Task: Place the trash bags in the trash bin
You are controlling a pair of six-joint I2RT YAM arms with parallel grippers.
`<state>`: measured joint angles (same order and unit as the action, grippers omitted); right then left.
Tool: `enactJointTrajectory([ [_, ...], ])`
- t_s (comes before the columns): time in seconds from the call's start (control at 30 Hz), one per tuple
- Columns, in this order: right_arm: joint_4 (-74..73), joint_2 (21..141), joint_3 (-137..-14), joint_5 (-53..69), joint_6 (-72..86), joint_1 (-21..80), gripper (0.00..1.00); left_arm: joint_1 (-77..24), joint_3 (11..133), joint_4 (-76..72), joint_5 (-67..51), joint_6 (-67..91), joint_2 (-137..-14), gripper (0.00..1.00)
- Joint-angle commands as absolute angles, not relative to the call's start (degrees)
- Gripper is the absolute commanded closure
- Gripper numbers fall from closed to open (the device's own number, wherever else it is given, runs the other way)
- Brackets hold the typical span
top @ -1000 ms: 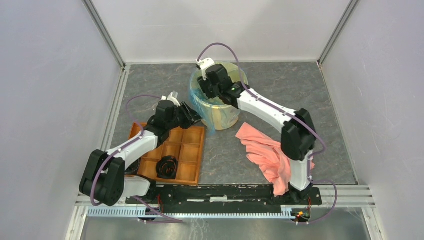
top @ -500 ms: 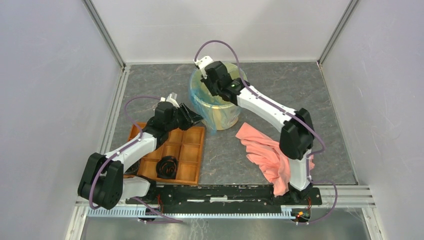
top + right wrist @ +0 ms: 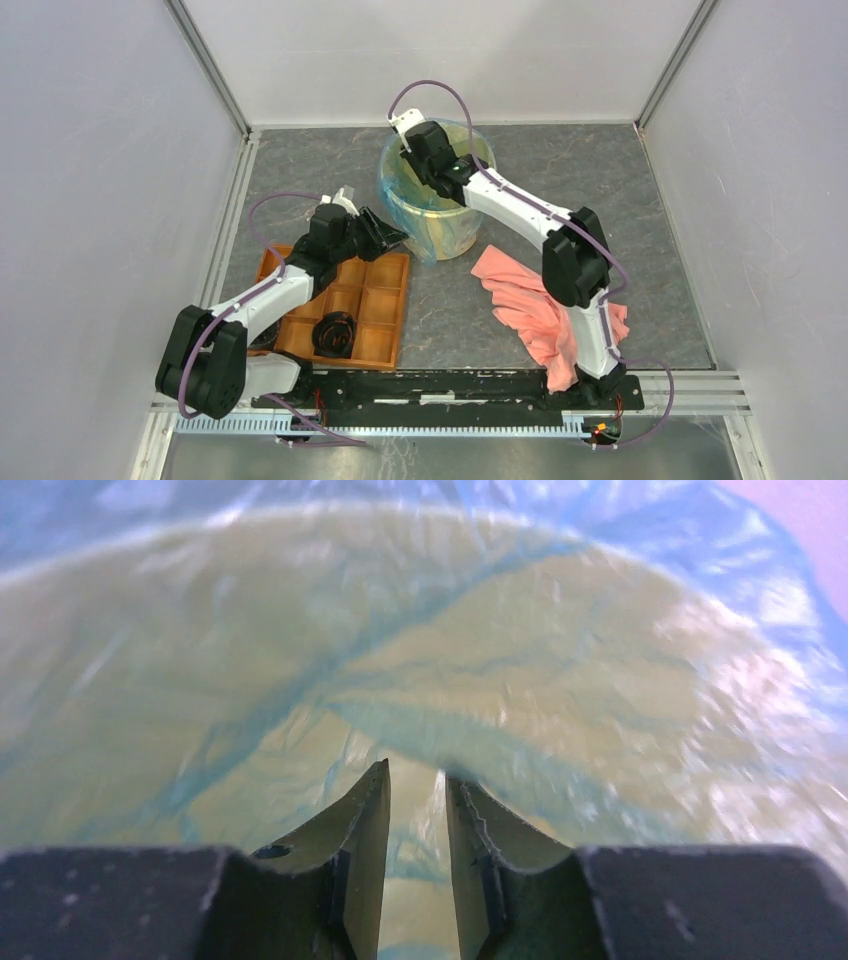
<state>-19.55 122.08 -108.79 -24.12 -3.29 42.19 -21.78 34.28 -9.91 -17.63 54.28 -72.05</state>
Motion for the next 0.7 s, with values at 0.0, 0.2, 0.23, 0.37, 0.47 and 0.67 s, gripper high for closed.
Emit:
enactJointTrajectory([
  [0.0, -23.54, 111.95, -105.42, -17.59, -2.64, 42.45, 0.66, -22.04, 34.14, -11.90, -17.99, 54.82, -71.42, 0.55],
  [0.2, -28.95, 110.14, -101.65, -13.26, -5.34, 42.37, 0.55, -22.02, 34.28, -12.28, -17.45, 54.76, -71.47, 0.54],
  [0.23, -29.57, 111.08, -102.05, -13.41, -5.52, 42.43, 0.54, -22.05, 34.22, -12.42, -17.49, 54.76, -71.72, 0.53],
  [0.37, -32.49, 117.33, -106.87, -12.36, -4.13, 42.36, 0.54, -22.06, 34.32, -15.21, -19.49, 56.20, -73.80, 0.51],
  [0.47, -32.47, 121.28, -109.22, -10.67, -2.83, 42.28, 0.55, -22.02, 34.90, -15.86, -20.23, 56.60, -75.08, 0.51],
  [0.67, -27.63, 124.11, -106.66, -10.16, -0.13, 42.34, 0.55, -22.03, 35.04, -16.34, -19.78, 57.04, -75.39, 0.51],
])
